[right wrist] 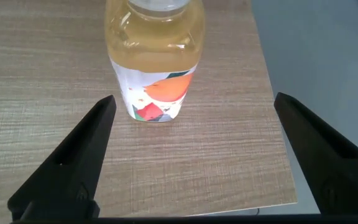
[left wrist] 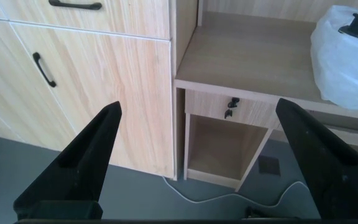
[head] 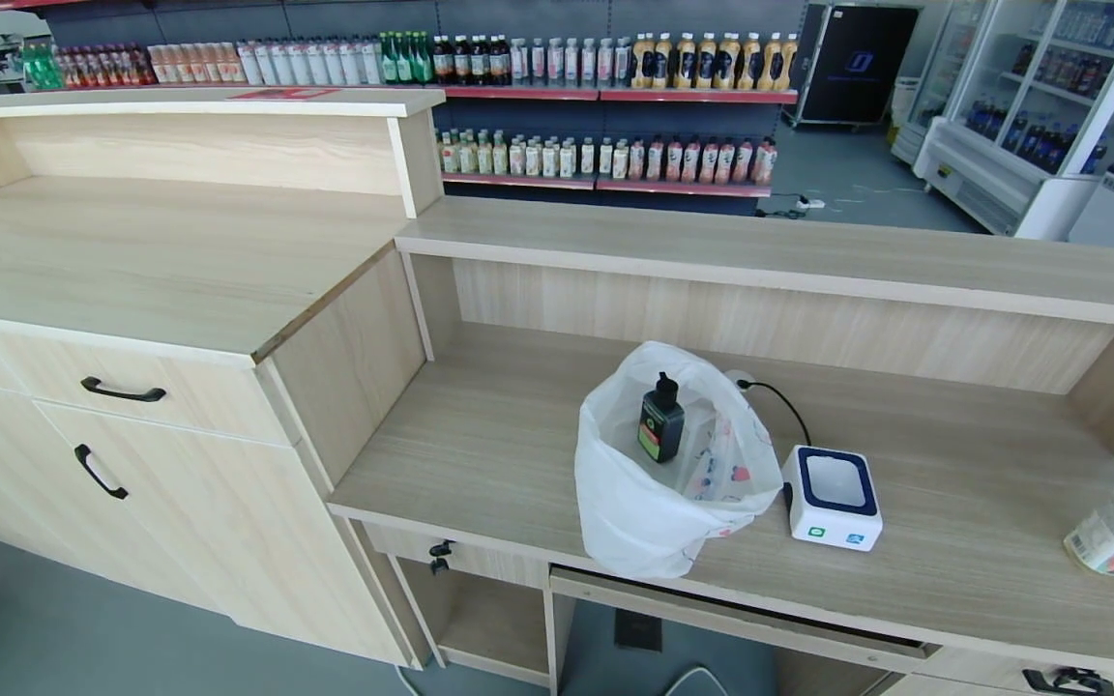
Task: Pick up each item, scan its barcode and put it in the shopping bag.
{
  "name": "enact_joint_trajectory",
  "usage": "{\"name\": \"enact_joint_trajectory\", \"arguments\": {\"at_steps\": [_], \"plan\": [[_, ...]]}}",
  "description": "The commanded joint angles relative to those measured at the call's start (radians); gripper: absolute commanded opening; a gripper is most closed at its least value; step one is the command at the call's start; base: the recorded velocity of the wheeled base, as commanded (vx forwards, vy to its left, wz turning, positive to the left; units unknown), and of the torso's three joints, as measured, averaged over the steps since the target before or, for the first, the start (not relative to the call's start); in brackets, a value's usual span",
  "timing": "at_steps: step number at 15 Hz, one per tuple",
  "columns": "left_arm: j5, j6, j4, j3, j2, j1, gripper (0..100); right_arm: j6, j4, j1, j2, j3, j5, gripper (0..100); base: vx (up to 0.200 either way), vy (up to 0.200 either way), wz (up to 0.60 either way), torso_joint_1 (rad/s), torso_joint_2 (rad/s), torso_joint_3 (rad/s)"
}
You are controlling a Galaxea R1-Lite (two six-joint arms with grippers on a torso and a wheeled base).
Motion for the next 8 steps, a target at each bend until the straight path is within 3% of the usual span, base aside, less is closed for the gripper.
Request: {"name": "enact_joint_trajectory", "arguments": {"at_steps": [1,8], "plan": [[0.0,0.0,0.0,0.0,0.0,0.0,100,0.011,-0.02,0.031,0.041,0.001,0.001,100,0.0,0.0,0.0,0.0,0.0,0.0],[0.0,0.0,0.0,0.0,0.0,0.0,100,0.031,-0.079,0.08,0.088,-0.011,-0.006,100,0.0,0.0,0.0,0.0,0.0,0.0]]}}
